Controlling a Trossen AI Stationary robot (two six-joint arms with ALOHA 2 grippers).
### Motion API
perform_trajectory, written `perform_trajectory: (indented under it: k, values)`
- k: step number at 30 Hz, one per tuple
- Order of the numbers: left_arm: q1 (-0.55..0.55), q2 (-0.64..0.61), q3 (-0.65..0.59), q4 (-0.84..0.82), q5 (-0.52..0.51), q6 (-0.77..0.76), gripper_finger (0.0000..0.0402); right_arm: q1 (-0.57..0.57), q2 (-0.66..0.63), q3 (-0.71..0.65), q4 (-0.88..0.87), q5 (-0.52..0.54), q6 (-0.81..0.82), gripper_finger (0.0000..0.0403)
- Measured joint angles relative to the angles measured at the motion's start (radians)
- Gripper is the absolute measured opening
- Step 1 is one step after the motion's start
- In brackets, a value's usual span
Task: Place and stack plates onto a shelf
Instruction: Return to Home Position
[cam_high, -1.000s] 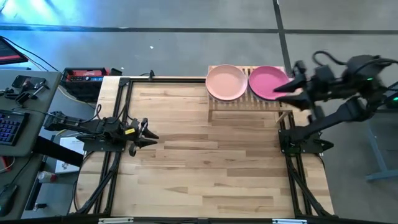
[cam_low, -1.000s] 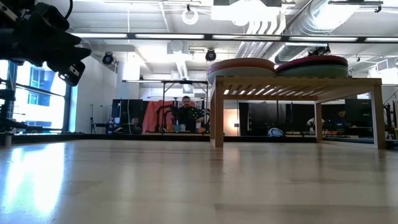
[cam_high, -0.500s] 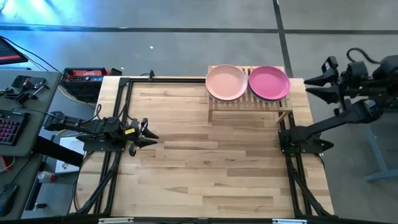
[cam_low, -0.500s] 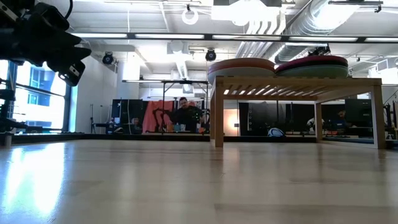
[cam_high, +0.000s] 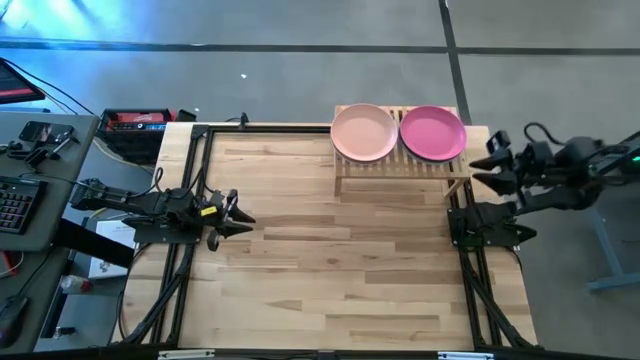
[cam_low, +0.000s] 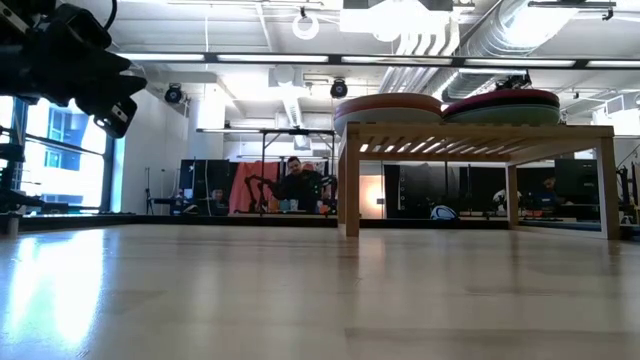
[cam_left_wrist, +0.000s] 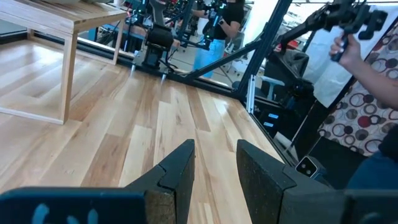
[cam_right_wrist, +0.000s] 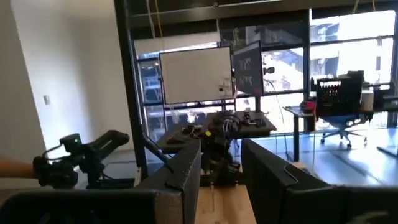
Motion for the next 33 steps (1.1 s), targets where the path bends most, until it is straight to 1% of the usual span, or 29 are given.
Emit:
perform_trajectory:
  k: [5,8,11,15,17,26,33]
  values:
    - [0.0,0.0,0.0,0.0,0.0,0.0,0.0108,0.0,-0.114,-0.169,0.061,0.002,0.063,0.0103]
    - [0.0,0.0,0.0,0.0,0.0,0.0,0.0108,0.0,-0.16,-0.267,0.128,0.002,0.059,0.0103]
    - [0.0,0.0,0.0,0.0,0.0,0.0,0.0108,0.0,-0.187,-0.357,0.141,0.021,0.025,0.0103]
    - [0.0,0.0,0.0,0.0,0.0,0.0,0.0108,0.0,-0.199,-0.468,0.176,0.089,0.046,0.0103]
    - [0.0,0.0,0.0,-0.002,0.0,0.0,0.0108,0.0,-0.201,-0.521,0.216,0.091,0.066,0.0103]
    - [0.0,0.0,0.0,-0.009,0.0,0.001,0.0108,0.0,-0.201,-0.725,0.424,0.004,0.072,0.0103]
    - [0.0,0.0,0.0,-0.016,0.0,0.001,0.0108,0.0,-0.2,-0.889,0.598,0.0,0.085,0.0103]
